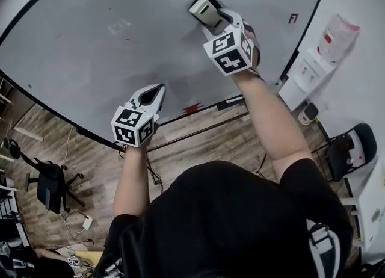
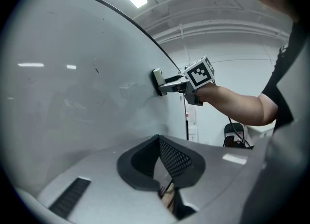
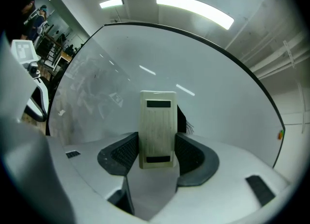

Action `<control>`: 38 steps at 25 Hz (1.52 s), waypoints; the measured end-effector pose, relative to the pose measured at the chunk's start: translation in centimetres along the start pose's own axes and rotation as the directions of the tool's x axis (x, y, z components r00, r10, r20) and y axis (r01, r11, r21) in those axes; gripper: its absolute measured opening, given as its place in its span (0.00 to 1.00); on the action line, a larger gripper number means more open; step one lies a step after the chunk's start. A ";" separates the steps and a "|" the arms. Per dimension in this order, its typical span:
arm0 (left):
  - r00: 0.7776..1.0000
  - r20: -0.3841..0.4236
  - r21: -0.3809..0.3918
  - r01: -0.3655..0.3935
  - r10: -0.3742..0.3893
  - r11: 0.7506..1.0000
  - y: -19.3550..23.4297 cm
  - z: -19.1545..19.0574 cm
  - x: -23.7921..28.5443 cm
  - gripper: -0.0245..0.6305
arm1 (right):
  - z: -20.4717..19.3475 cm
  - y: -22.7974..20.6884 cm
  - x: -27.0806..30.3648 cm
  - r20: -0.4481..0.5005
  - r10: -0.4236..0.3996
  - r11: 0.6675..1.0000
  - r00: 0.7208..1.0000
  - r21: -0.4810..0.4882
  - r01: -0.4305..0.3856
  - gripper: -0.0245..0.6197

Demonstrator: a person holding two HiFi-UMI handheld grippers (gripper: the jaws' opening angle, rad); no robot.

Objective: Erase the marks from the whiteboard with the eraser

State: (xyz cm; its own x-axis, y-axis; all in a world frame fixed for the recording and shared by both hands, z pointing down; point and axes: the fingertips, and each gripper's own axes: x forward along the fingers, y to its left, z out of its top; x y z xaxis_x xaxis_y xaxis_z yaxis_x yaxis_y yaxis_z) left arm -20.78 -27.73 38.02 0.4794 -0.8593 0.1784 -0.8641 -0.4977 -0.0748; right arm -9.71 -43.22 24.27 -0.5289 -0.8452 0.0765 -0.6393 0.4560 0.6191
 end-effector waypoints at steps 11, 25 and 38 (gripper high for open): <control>1.000 -0.008 -0.011 -0.015 0.015 1.000 0.7 -0.7 -1.3 0.05 | 0.7 3.4 0.4 0.002 0.037 0.999 0.999 -0.040 -0.037 0.40; 1.000 -0.006 -0.015 -0.024 0.024 1.000 0.7 -0.8 -2.1 0.05 | 0.7 3.2 0.5 -0.012 0.059 0.998 0.998 -0.016 -0.059 0.40; 0.999 -0.012 -0.012 -0.038 0.038 0.999 0.1 -0.7 -2.1 0.05 | -0.3 -0.3 0.2 -0.018 0.030 0.999 0.999 0.035 -0.029 0.40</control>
State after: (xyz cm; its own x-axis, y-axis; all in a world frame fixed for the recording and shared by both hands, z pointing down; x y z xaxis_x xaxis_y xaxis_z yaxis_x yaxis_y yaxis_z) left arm -21.97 -25.85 38.36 0.4442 -0.8761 0.1872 -0.8836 -0.4629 -0.0697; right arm -9.41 -43.58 24.37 -0.5377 -0.8361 0.1085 -0.6428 0.4898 0.5890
